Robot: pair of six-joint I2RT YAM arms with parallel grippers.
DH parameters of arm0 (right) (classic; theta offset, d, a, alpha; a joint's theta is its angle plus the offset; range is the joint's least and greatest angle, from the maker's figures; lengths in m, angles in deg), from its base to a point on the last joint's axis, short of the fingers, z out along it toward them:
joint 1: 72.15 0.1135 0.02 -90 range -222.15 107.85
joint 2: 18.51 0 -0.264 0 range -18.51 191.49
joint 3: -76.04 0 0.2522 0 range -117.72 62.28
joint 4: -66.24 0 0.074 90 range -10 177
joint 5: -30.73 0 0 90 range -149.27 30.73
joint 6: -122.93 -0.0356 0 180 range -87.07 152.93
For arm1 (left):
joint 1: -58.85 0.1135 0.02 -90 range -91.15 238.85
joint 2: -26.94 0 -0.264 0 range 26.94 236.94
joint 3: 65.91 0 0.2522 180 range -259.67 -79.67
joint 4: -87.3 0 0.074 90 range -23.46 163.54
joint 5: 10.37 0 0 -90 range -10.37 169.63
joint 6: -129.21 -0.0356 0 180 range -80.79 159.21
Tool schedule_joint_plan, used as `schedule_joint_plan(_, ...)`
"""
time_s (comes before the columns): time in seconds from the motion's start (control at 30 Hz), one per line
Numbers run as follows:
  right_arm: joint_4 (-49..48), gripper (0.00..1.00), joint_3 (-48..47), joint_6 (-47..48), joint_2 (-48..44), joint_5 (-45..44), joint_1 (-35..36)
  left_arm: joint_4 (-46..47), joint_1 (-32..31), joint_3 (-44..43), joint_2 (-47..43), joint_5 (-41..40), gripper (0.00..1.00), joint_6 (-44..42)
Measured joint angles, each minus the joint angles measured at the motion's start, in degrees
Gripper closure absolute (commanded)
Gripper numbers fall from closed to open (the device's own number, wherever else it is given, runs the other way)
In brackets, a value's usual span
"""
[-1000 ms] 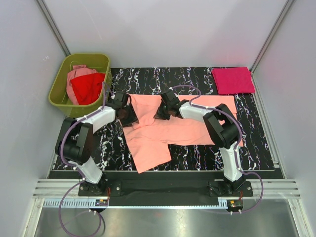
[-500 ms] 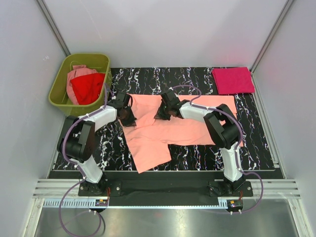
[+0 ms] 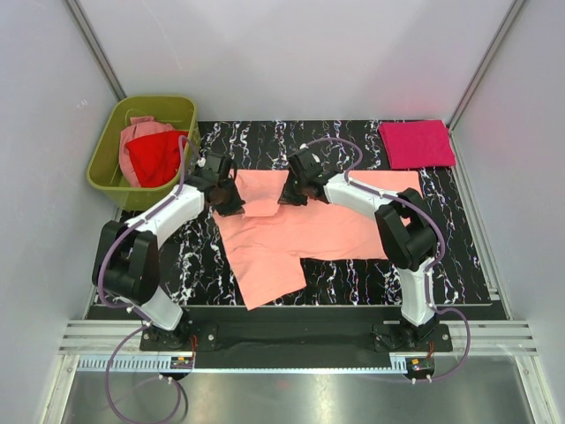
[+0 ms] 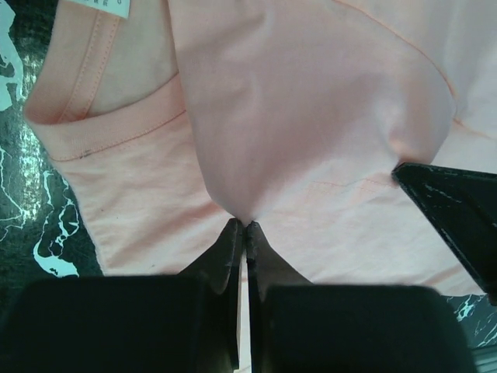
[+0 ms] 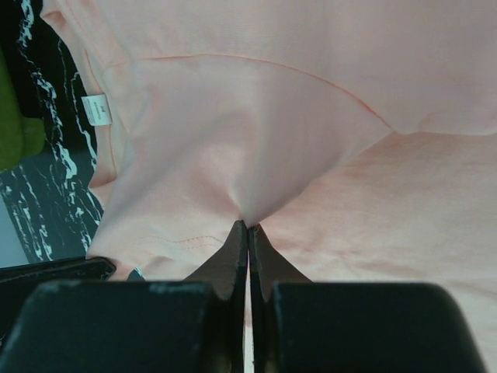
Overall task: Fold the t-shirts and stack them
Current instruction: Fold the tshirt
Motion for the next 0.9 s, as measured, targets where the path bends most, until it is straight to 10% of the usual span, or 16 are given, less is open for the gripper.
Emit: schedule_joint_plan(0.9, 11.39, 1.00, -1.11, 7.52, -1.03, -0.92, 0.04, -4.42, -8.70, 2.01, -1.27, -7.93, 1.00, 1.55)
